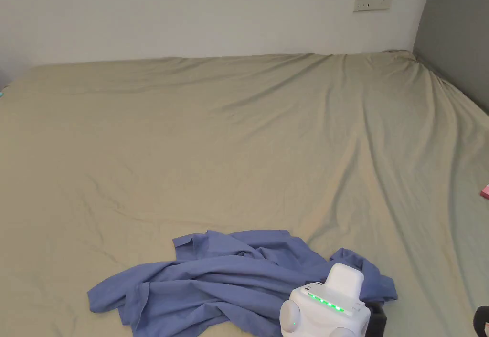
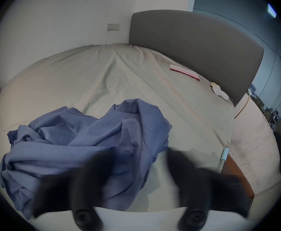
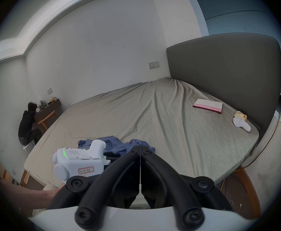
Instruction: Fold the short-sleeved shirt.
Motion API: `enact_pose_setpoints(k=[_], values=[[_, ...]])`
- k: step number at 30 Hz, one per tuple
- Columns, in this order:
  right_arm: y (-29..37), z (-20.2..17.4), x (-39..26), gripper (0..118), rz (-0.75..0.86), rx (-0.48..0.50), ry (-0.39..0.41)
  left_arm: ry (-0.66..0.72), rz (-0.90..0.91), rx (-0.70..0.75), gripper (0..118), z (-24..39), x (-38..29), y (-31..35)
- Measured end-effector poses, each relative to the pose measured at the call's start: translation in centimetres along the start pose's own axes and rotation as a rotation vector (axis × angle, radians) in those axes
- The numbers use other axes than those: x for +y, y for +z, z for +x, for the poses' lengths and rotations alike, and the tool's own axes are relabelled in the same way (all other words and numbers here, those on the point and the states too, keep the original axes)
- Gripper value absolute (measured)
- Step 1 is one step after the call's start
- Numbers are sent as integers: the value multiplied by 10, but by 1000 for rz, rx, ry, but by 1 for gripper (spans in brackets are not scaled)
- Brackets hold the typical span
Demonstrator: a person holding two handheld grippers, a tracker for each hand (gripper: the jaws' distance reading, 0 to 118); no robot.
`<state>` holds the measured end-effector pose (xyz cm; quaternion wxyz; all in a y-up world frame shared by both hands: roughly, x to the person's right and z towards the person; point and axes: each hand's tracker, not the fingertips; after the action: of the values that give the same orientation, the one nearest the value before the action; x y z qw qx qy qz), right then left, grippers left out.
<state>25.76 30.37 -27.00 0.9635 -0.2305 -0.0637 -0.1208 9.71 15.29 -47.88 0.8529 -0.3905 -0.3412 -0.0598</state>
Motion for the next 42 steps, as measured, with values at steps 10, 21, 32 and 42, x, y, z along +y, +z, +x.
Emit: enact_pose_setpoints(k=[10,21,32,42], values=[[17,-15,5,3,29,6,5,69,190,-82,112,-29,-11,93],[37,-64,13,3,139,-6,123,72,458,290,25,-128,-54,318],[76,-95,16,3,254,61,227,316,608,564,0,-187,-152,447],[79,-105,20,3,260,90,252,304,601,574,0,-170,-143,454]])
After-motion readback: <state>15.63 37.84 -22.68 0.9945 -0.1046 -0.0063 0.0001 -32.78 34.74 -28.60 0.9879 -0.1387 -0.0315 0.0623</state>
